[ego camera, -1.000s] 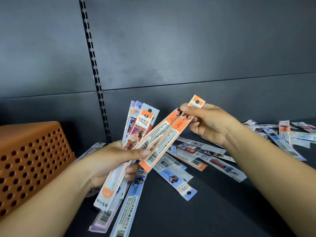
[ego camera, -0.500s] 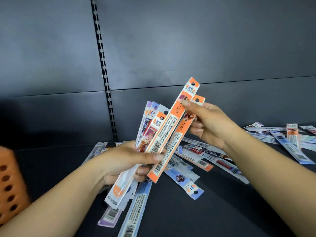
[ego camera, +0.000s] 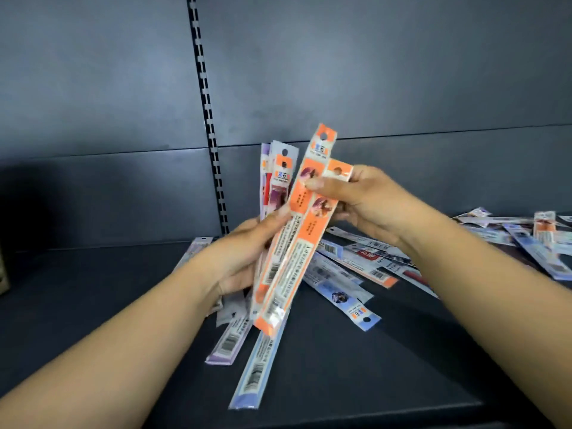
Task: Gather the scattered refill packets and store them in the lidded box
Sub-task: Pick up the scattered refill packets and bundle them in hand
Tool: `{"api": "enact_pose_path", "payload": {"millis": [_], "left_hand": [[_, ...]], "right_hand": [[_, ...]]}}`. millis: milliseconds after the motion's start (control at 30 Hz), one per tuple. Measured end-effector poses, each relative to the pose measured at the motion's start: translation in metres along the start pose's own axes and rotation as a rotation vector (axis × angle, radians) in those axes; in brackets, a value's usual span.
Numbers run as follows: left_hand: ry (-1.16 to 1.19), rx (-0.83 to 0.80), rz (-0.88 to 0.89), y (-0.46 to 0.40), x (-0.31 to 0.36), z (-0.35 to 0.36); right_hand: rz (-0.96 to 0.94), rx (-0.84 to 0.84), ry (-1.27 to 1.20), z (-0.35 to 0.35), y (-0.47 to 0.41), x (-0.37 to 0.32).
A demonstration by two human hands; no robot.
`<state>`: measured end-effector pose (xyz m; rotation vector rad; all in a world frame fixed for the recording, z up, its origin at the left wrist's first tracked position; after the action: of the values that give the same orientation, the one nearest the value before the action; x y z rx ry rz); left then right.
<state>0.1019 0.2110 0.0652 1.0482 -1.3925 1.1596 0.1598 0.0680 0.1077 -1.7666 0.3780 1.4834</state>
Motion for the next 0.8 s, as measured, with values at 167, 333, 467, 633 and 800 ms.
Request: {"api": "enact_pose_path", "payload": {"millis": [167,333,467,633,800], "left_hand": [[-0.078,0.023,0.077,0.0,0.003,-0.001],[-0.246,0.263,0.192,-0.005,0.004,-0.015],[-0.472,0.081,0.109,-0.004,-0.006,-0.006],[-0.36,0.088,0.216,-0.006,-0.003,-0.001],[-0.454,-0.001,0.141,-0.005,-0.014,-0.001]], "right_hand": [[-0.104,-0.007,-0.025,0.025,-0.019,-0.002],[-0.122,0.067,-0.09,0.027,-0.026,0.007],[-0.038,-0.136,-0.014,0.033,-0.019,0.013],[-0.12,-0.065,0.042,0.044,-0.018,0.01],[-0.028,-0.118,0.175,0.042,-0.016,0.023]]}}
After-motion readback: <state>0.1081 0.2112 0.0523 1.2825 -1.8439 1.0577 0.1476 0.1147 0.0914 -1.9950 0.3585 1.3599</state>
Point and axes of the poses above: each hand's wrist, its own y-axis away from the middle knuckle, its own z-axis out of the palm, x = y × z, the point moved 2 cm from there along -y, towards the middle knuckle, and after that the axes turned 8 degrees about -y, right-handed, at the moved point
